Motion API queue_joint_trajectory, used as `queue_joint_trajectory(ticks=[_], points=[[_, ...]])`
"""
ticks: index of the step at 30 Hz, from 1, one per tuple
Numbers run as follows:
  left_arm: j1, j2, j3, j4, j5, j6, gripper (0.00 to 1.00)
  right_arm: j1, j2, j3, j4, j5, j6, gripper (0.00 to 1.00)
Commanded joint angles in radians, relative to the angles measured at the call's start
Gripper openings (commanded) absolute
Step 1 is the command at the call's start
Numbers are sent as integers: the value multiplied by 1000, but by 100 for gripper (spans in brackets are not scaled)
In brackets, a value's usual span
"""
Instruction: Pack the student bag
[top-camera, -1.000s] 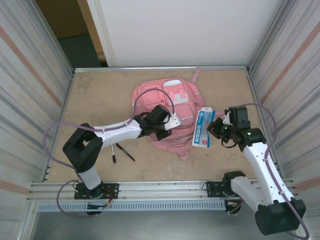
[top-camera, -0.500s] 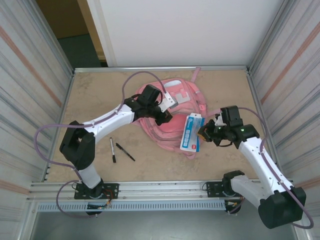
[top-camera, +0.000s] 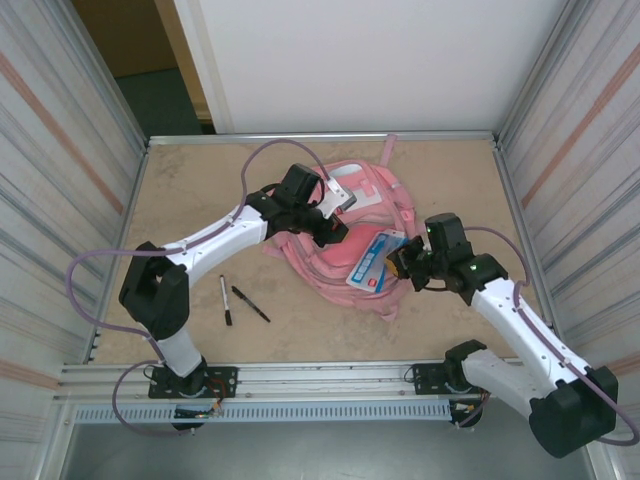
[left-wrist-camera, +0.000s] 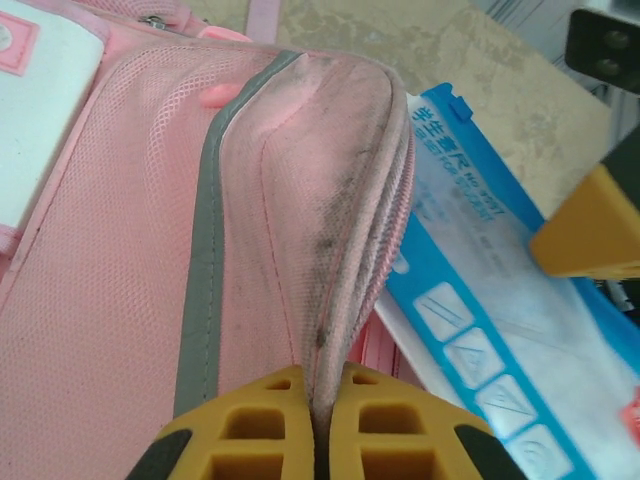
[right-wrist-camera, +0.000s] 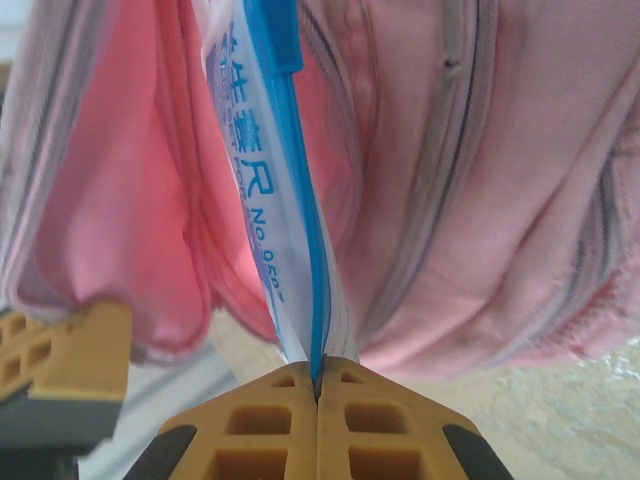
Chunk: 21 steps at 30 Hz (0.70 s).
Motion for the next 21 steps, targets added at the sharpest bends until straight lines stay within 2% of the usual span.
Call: queue_joint_trajectory(ticks=[1,5,9,10,17,20,21], points=[[-9,-57,55,67,130,-43,0,66,-1,-6,73,215,193,0],[-14,-62,47,76,179,-64,0,95,72,4,149,309,230,0],[-13,-66,44,91,205,-100,0,228,96,24,156,637,327,0],[-13,-67,45,90,204,-108,0,240,107,34,152,675,332,0],[-14,-85,27,119,193,-147,0,302,207,31,258,749,426,0],[-13,-87,-2,173,194,-182,0,307,266,34,259,801,513,0],[-15,-84,-3,177,189,-187,0,305,295,33,258,784,567,0]])
